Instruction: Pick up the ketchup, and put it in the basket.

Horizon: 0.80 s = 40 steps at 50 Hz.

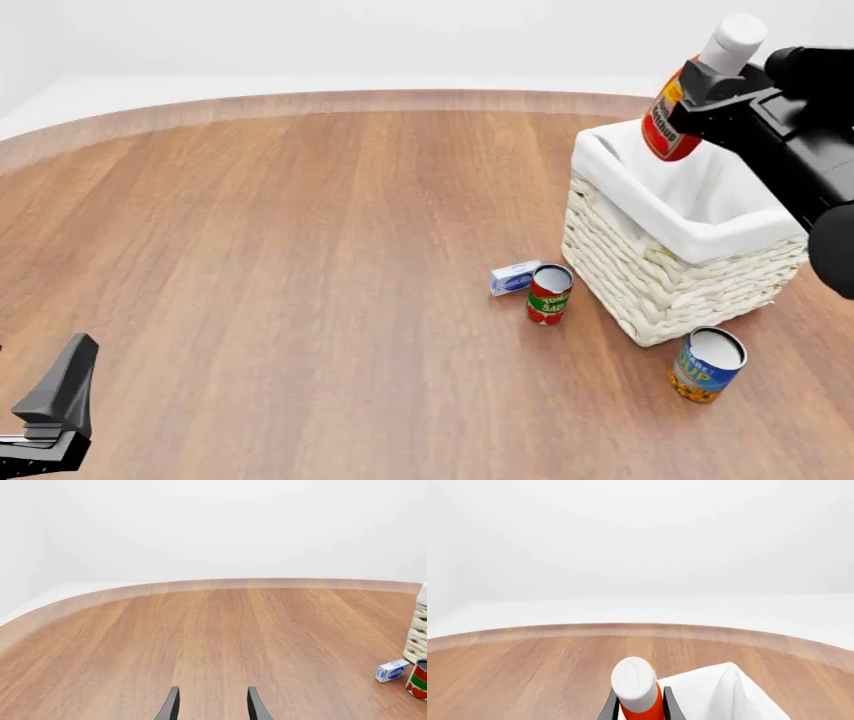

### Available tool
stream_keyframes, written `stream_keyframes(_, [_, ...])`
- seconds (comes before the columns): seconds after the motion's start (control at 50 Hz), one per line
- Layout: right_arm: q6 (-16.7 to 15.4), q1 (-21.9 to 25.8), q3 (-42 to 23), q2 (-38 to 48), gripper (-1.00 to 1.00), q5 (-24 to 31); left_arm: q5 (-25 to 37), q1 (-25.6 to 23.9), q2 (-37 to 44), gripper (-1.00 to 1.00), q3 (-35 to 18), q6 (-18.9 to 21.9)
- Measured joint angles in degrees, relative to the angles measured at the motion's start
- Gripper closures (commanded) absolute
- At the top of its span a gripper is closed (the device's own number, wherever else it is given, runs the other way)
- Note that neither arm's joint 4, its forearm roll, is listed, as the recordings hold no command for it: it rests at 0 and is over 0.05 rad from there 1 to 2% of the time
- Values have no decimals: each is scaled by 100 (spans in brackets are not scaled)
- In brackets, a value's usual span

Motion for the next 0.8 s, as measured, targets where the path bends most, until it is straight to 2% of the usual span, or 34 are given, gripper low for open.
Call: stream_keyframes(0.8, [-38, -601, 183, 558, 100, -210, 0, 0, 0, -100, 0, 0])
